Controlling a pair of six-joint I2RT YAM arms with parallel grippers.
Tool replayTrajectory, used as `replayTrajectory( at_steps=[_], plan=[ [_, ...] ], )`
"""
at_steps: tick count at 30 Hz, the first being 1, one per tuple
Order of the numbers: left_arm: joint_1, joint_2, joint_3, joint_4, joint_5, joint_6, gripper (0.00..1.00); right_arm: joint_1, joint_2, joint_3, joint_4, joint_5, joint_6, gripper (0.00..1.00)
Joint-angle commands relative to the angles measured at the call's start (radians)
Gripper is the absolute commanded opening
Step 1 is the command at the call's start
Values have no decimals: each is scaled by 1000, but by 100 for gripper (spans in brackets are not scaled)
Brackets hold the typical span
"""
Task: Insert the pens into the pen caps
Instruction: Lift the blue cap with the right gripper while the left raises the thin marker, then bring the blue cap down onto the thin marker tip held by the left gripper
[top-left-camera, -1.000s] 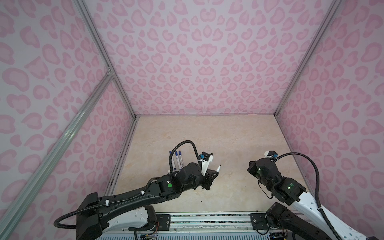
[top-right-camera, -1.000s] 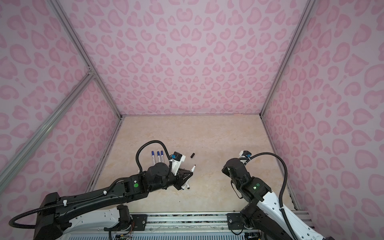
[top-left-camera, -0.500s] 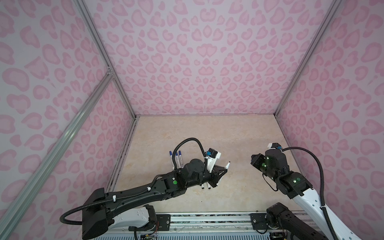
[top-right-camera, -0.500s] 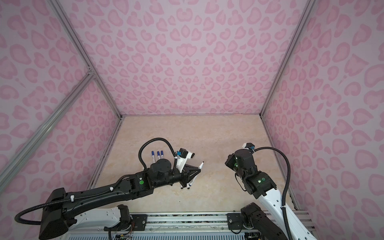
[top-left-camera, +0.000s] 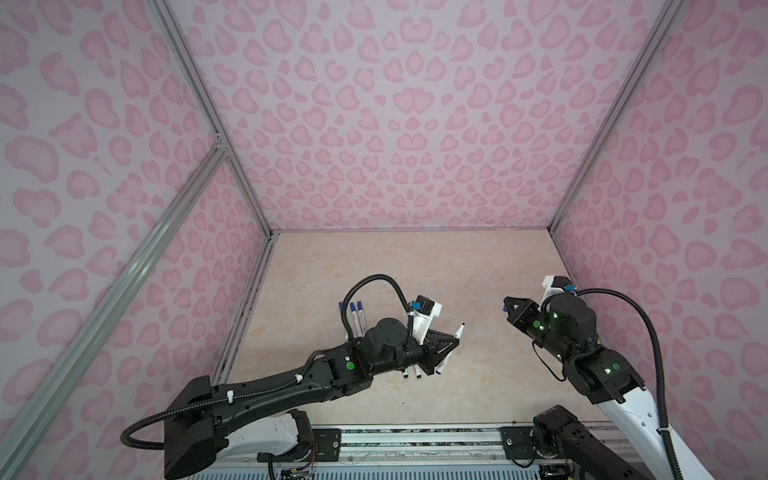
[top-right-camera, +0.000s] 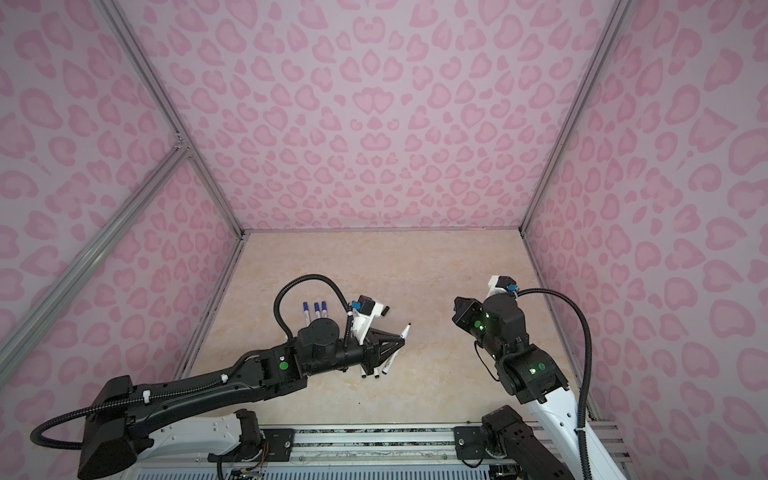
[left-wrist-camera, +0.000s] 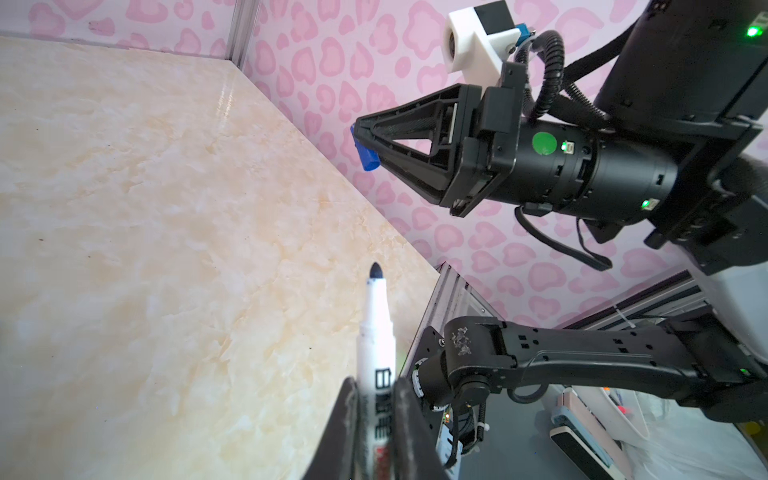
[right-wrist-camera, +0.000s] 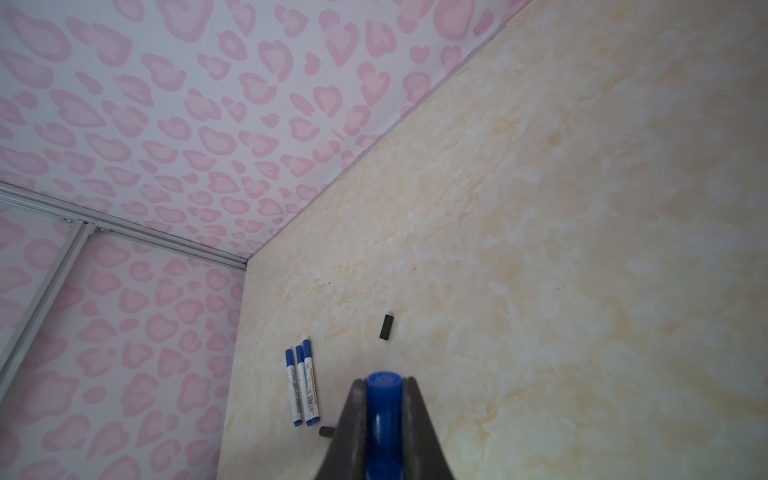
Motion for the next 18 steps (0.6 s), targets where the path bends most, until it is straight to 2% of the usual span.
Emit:
replayTrajectory(
  at_steps=[1,9,18],
  plan=[
    [0,9,2,73,7,-9,3,0,-17,-14,95,-79,11,9],
    [0,37,43,48,-63,-37,3,37,-89,-50,203,-114,65,10],
    [0,37,72,0,-137,-49,3,187,-36,-62,331,-52,51,10]
  ],
)
